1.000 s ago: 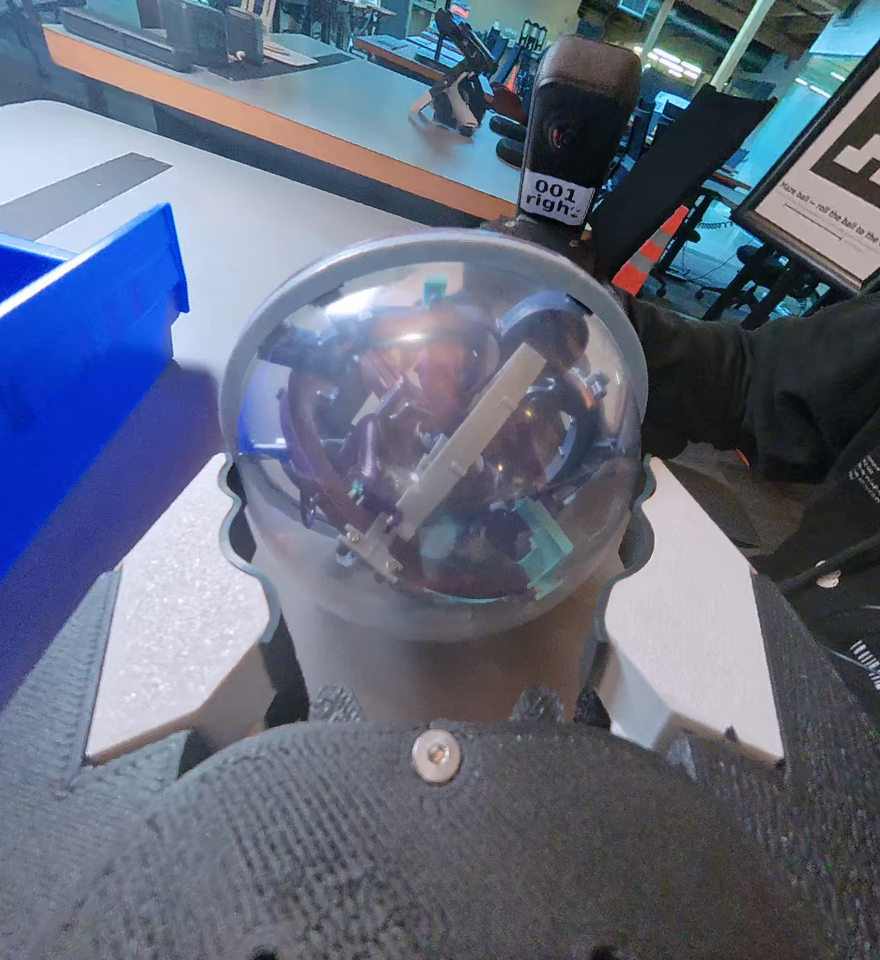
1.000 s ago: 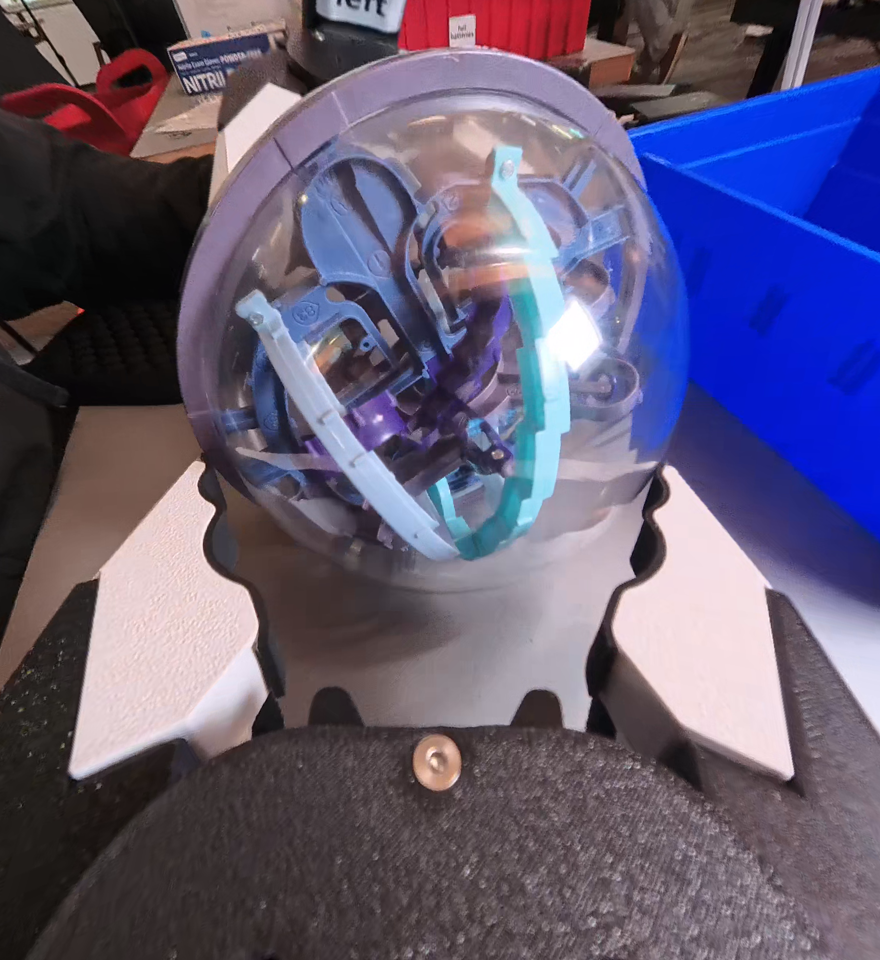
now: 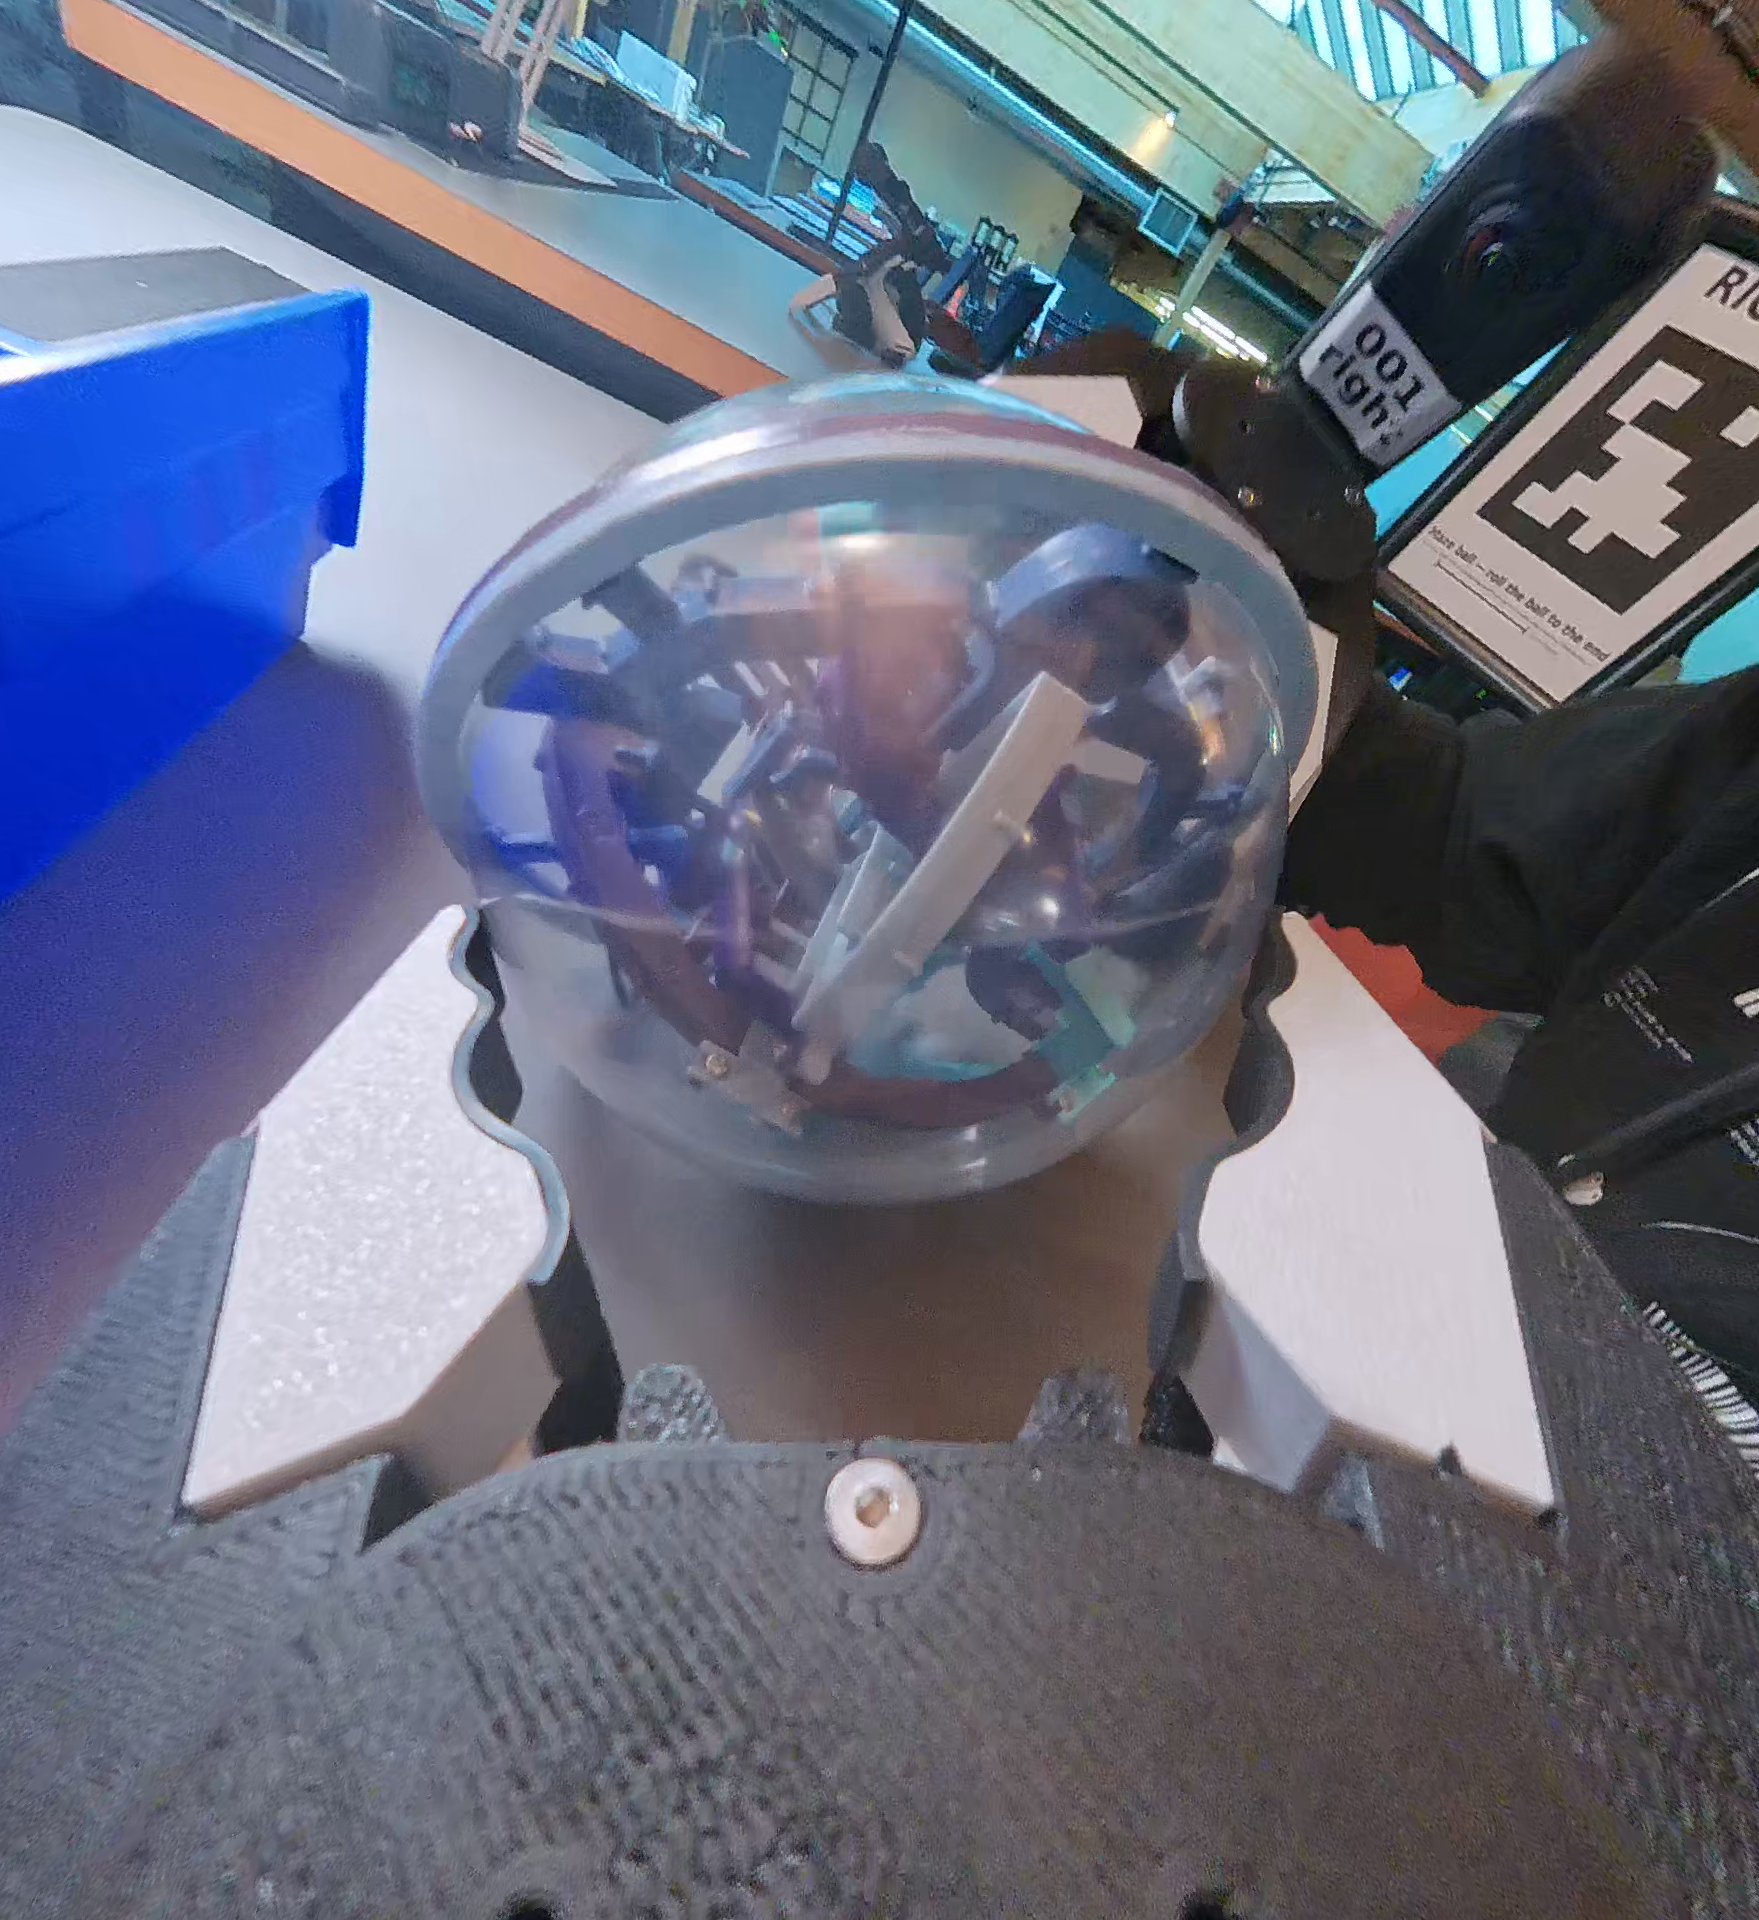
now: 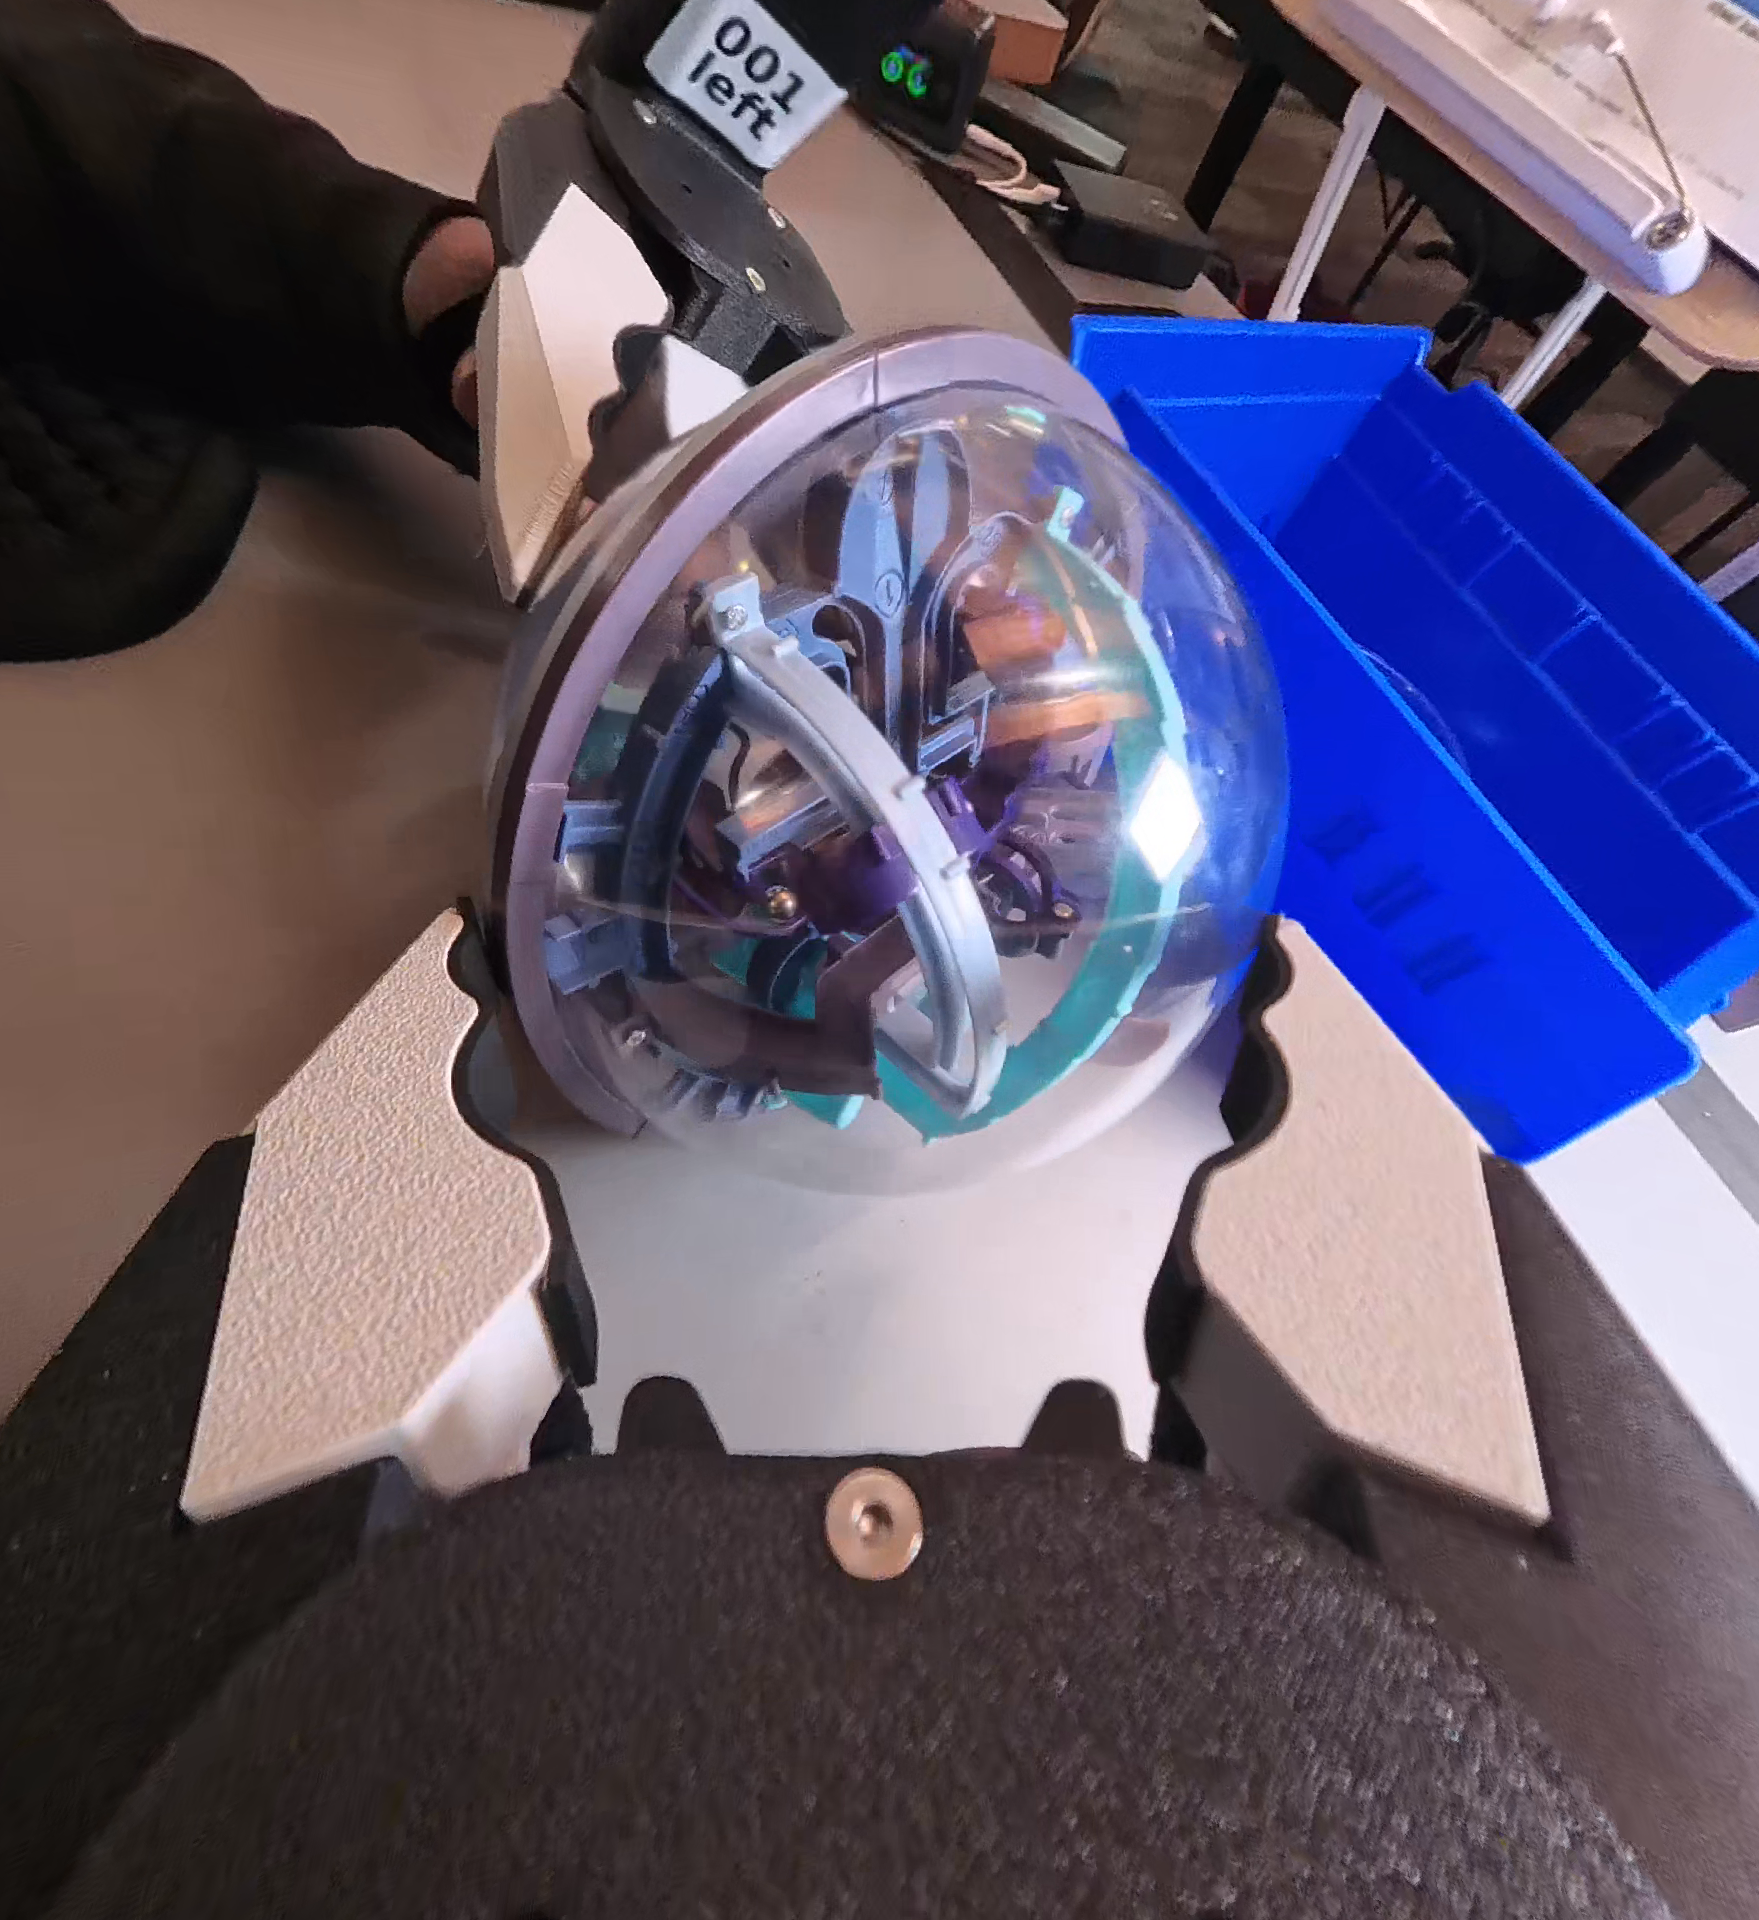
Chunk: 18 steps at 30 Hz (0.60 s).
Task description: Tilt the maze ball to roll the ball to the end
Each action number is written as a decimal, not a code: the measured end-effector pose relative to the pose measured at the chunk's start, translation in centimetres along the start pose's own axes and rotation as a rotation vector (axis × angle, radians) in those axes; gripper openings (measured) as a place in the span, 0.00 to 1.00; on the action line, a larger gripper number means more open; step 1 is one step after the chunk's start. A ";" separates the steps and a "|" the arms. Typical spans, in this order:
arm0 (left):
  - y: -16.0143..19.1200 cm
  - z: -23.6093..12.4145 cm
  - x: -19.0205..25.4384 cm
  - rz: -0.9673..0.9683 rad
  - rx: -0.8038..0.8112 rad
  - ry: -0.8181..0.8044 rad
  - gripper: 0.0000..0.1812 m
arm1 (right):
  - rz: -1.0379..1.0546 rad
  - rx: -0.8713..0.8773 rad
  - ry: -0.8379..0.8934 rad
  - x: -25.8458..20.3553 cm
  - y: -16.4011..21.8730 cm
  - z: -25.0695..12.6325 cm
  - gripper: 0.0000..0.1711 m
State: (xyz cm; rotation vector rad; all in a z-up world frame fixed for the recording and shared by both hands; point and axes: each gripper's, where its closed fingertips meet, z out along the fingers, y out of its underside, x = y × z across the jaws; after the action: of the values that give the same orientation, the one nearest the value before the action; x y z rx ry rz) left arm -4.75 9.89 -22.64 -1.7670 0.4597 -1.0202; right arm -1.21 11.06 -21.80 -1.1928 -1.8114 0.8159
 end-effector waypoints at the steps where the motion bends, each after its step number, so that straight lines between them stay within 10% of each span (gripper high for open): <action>1: 0.3 0.0 0.0 0.000 -0.010 0.007 0.77 | -0.011 -0.010 -0.007 -0.1 -0.1 0.0 0.81; 18: -1.4 -0.3 0.5 0.178 0.029 -0.087 0.76 | 0.037 0.063 0.048 -0.1 0.7 0.3 0.82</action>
State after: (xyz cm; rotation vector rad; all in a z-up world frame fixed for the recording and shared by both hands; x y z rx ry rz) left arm -4.94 9.96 -21.16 -1.7042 0.5345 -0.8178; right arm -1.18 11.16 -22.56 -1.1982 -1.7168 0.8521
